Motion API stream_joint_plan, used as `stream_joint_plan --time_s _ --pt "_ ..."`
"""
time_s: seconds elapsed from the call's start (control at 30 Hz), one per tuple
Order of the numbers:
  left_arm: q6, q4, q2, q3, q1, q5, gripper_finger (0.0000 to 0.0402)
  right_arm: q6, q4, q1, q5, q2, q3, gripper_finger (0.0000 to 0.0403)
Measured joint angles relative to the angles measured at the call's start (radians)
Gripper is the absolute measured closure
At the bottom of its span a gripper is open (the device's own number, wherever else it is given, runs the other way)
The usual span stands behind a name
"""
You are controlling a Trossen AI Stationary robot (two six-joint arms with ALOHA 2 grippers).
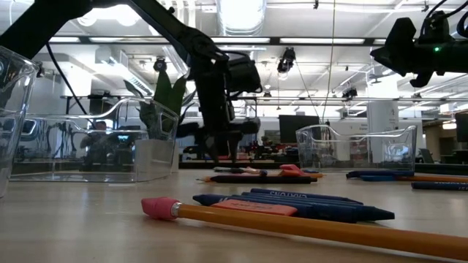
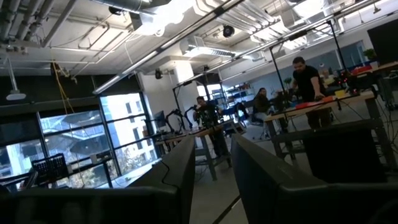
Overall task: Sort crayons/erasers/pens/pencils in bins
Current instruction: Put the top black pen into the middle left transparent bin
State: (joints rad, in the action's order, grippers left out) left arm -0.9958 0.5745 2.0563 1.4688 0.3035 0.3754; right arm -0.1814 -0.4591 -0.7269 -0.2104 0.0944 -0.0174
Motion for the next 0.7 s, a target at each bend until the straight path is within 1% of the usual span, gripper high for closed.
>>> stream_joint_plan --time_s 0.13,0.3,0.47,0.6,0.7 --pt "-0.022 -0.007 0.000 -0.006 0.000 0.004 0.0228 0.000 0.000 0.000 0.000 0.000 0.000 0.0307" --pt "-0.039 -0.043 0.001 -0.017 0.000 0.033 0.0228 0.000 0.000 0.000 0.000 0.000 0.000 0.0307" --pt "-0.046 -0.047 0.030 -0.018 -0.001 0.038 0.0228 0.000 0.000 0.000 0.000 0.000 0.000 0.0307" --pt "-0.042 -0.061 0.052 -0.009 -0.001 0.045 0.0228 0.000 0.001 0.000 0.000 0.000 0.000 0.0307" --pt "-0.005 -0.066 0.054 -0.009 -0.001 0.047 0.0228 -0.001 0.003 0.000 0.000 0.000 0.000 0.0307"
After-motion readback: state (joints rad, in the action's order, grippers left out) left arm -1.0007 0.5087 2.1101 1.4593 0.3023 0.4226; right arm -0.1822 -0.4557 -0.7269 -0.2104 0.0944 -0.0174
